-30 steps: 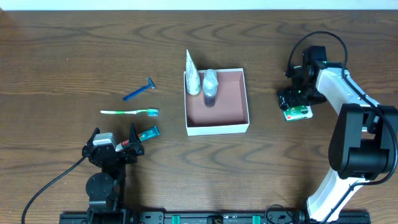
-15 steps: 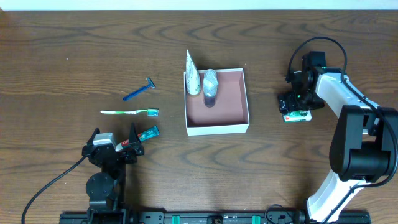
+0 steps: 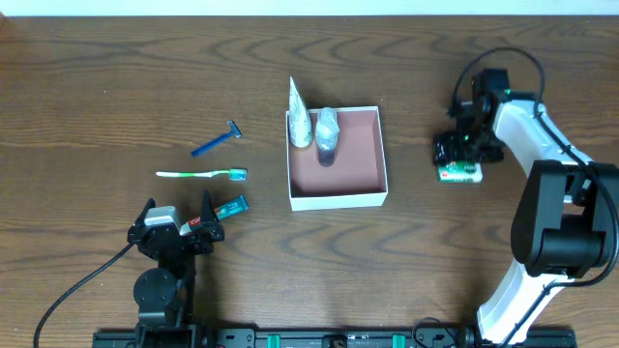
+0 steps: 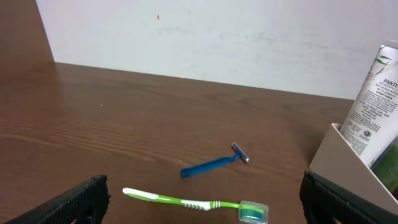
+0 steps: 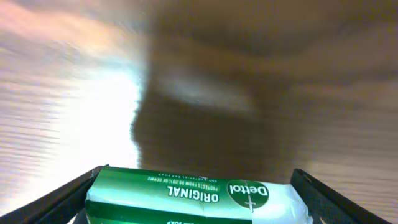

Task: Pack container
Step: 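Carry the soap into the box and release it beside the bottle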

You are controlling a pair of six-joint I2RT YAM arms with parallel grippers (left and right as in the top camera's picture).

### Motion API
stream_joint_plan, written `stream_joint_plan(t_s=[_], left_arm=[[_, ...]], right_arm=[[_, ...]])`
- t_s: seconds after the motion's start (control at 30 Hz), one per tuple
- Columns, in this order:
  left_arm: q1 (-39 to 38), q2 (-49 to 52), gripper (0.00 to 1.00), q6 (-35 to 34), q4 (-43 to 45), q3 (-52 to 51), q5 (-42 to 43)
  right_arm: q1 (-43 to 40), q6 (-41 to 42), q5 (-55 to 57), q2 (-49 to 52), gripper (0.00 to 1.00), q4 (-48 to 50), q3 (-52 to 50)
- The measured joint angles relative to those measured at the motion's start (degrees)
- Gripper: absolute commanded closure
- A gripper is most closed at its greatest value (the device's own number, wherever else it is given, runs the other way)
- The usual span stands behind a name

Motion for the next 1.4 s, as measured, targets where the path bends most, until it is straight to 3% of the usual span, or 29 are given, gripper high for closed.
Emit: stream_joint_plan(t_s=[0.37,0.67,1.0,1.4], left_arm=[[0.0,0.0,0.02,0.0,0.0,0.0,0.0],[0.0,0.0,0.02,0.0,0.0,0.0,0.0],[0.0,0.0,0.02,0.0,0.0,0.0,0.0],[0.0,0.0,0.02,0.0,0.0,0.0,0.0]], right_arm=[[0.28,3.52,-20.06,0.0,0.15,-6.25,18.64],[6.1,9.7,-31.3,0.0,0.12,-2.64,21.79],[17.03,14.56,-26.97,0.0,0.1,1.73,21.79],[20.15,16.15,-17.09,1.22,0.1,1.44,21.79]])
